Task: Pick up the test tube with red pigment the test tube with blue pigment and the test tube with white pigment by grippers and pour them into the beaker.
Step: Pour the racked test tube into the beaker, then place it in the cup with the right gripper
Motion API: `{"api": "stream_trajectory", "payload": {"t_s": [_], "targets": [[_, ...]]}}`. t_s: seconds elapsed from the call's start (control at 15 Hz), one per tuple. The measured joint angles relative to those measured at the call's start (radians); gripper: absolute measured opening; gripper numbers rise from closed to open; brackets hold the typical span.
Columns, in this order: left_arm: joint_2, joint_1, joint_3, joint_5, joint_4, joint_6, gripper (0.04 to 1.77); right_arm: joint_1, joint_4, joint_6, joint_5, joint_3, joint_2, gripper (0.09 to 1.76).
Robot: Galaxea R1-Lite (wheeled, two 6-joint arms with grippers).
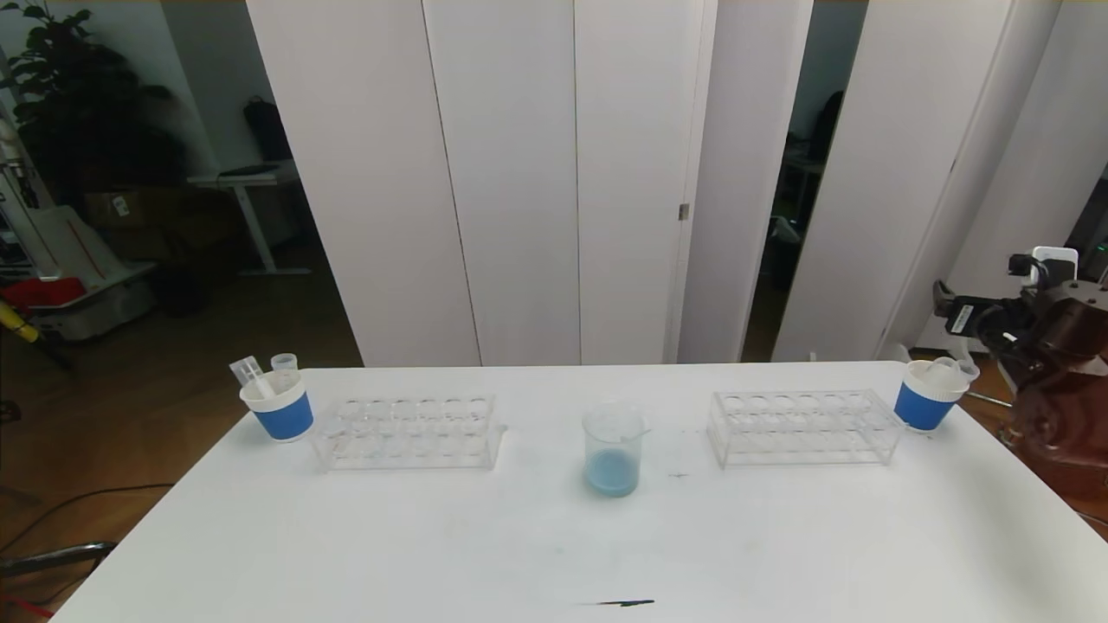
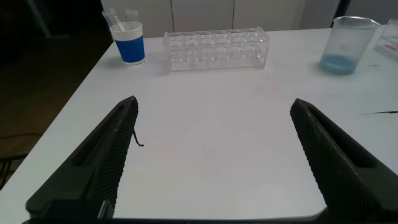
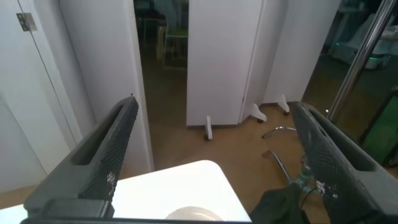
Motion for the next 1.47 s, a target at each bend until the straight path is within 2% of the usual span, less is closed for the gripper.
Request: {"api": "stream_trajectory", "payload": {"t_s": [0.33, 0.6, 1.07, 1.47], "targets": [[0.0, 0.0, 0.0, 0.0, 0.0, 0.0, 1.75, -0.001, 0.17, 0.004, 0.013, 0.019, -0.203, 1.75], [0.0, 0.0, 0.0, 0.0, 0.0, 0.0, 1.75, -0.004, 0.32, 0.006, 0.093, 0.091, -0.444, 1.75], [0.0, 0.0, 0.0, 0.0, 0.0, 0.0, 1.75, 0.008, 0.411, 0.015, 0.254, 0.416, -0.881, 1.75], [0.0, 0.0, 0.0, 0.0, 0.0, 0.0, 1.75, 0.034, 0.615, 0.069, 0.279, 0.716, -1.317, 1.75]]}}
